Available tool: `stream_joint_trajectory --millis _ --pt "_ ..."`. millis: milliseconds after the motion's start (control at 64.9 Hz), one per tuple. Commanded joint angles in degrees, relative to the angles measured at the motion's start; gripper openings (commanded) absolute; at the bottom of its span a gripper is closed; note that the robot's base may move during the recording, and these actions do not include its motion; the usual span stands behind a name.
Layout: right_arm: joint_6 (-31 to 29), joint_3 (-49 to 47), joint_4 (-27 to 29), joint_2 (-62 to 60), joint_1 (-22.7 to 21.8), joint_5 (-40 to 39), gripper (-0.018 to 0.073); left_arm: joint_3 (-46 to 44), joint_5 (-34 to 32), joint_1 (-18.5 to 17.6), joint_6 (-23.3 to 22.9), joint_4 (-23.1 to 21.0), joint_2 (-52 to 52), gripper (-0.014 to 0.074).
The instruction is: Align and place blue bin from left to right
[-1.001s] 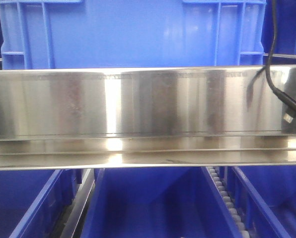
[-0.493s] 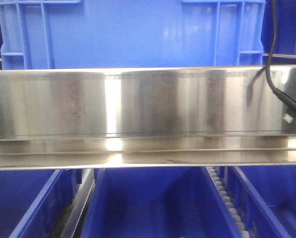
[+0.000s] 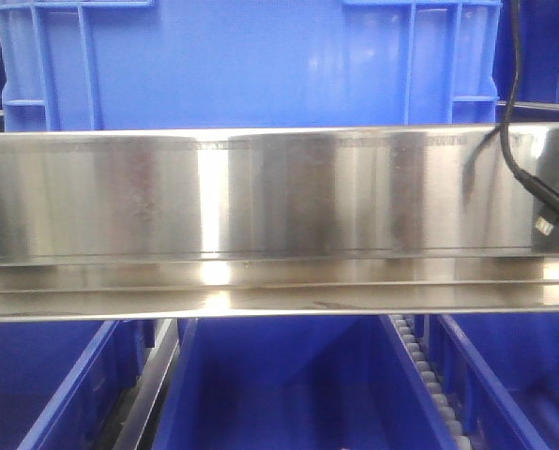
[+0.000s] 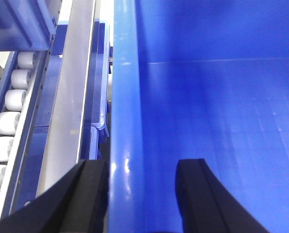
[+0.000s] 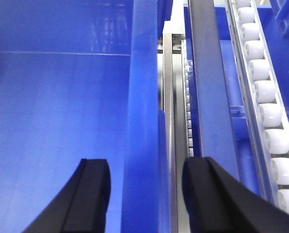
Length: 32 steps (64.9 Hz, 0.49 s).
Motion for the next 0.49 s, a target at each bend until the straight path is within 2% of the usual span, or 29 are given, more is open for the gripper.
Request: stream_joint_trajectory --millis 0,123,200,246,277,339,477 --pt "0.1 -0.6 -0.6 -0.2 0.0 -0.5 0.0241 -0.4 -0.1 0.2 -0.4 0.3 -0.1 0.0237" --pt "0.1 -0.6 -0.6 -0.2 0.0 -0.5 0.0144 -0.4 -0.1 0.2 -0.4 0.3 -0.1 0.0127" --pt "0.1 -0.6 -0.6 -0.2 0.0 -0.1 0.0020 -0.4 -0.1 0.2 -0.4 0.3 -0.1 0.0009" --pt "0.1 -0.6 -0.6 -0.2 0.0 0.1 -0.0085 -0.4 0.1 0.2 -0.4 0.3 -0.1 -0.0080" --pt "0.1 -0.6 -0.6 -0.2 0.0 0.1 -0.0095 -0.4 0.1 0.2 -0.4 0.3 -0.1 -0.0110" --pt "0.1 -0.6 -0.6 -0.2 0.0 0.1 -0.0066 -0.4 0.1 0.2 -0.4 0.3 -0.1 -0.0111" --pt "0.1 -0.6 -0.6 -0.2 0.0 -0.1 -0.0069 -0.4 0.0 0.2 -0.4 0.3 -0.1 -0.0111"
